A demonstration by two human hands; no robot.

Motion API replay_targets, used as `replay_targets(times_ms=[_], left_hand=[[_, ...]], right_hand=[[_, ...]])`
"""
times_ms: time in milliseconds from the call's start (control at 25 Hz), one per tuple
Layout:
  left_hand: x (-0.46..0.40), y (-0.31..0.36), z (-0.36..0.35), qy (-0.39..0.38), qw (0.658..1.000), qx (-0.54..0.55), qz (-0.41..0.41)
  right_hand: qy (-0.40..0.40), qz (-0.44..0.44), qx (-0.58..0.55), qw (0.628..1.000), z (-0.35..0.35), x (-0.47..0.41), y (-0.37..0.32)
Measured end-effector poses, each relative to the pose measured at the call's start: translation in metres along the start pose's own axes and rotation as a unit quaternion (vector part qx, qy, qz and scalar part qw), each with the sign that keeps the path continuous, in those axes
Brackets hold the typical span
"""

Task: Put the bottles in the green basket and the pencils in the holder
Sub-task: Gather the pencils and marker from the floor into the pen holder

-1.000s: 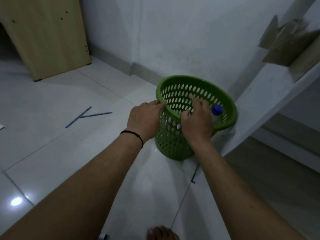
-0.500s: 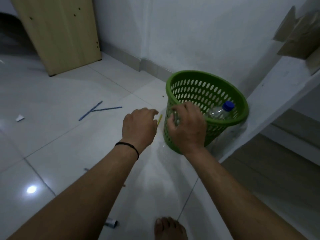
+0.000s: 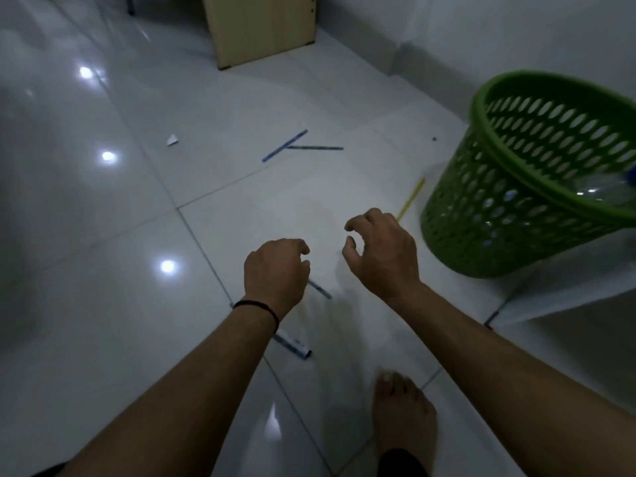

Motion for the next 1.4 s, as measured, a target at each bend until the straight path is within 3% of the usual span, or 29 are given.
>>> replay_targets(times_ms=[160, 440, 640, 760, 920, 1120, 1320, 1400], left_hand=[[0.01, -0.044, -0.013, -0.009, 0.998, 0.001, 0.067], [0.039, -0.091, -0.032, -0.037, 0.975, 0.023, 0.22], [0.06, -0.106, -0.051, -0.101, 0.915, 0.1, 0.379], [0.069, -0.109, -0.065, -0.141, 0.877, 0.161, 0.43], [0.067, -0.11, -0.077, -0.154, 0.85, 0.206, 0.459], [0.051, -0.095, -0.079, -0.121, 0.857, 0.202, 0.459], [0.036, -0.093, -0.079, -0.122, 0.868, 0.232, 0.422], [0.028, -0.09, -0.078, -0.134, 0.842, 0.331, 0.403]], right_hand=[[-0.057, 0.023, -0.036, 0.997, -0.041, -0.003, -0.02], [-0.253, 0.038, -0.083, 0.963, -0.113, 0.018, -0.042], [-0.307, 0.057, -0.063, 0.948, -0.127, 0.028, -0.041], [-0.304, 0.062, -0.057, 0.949, -0.128, 0.029, -0.037], [-0.301, 0.055, -0.07, 0.949, -0.131, 0.027, -0.037], [-0.312, 0.039, -0.078, 0.946, -0.135, 0.033, -0.034], [-0.277, -0.113, -0.212, 0.93, -0.131, 0.035, -0.027], [-0.241, -0.172, -0.278, 0.914, -0.127, 0.033, -0.024]])
Point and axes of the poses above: each hand's wrist, its own x-axis away from the middle knuckle, its own z-axis out of the back of the hand, y = z × x, the point moved 4 cm from there along -x, towards the middle knuckle, and after that the axes turned 15 degrees about z, right-handed, at the moved point
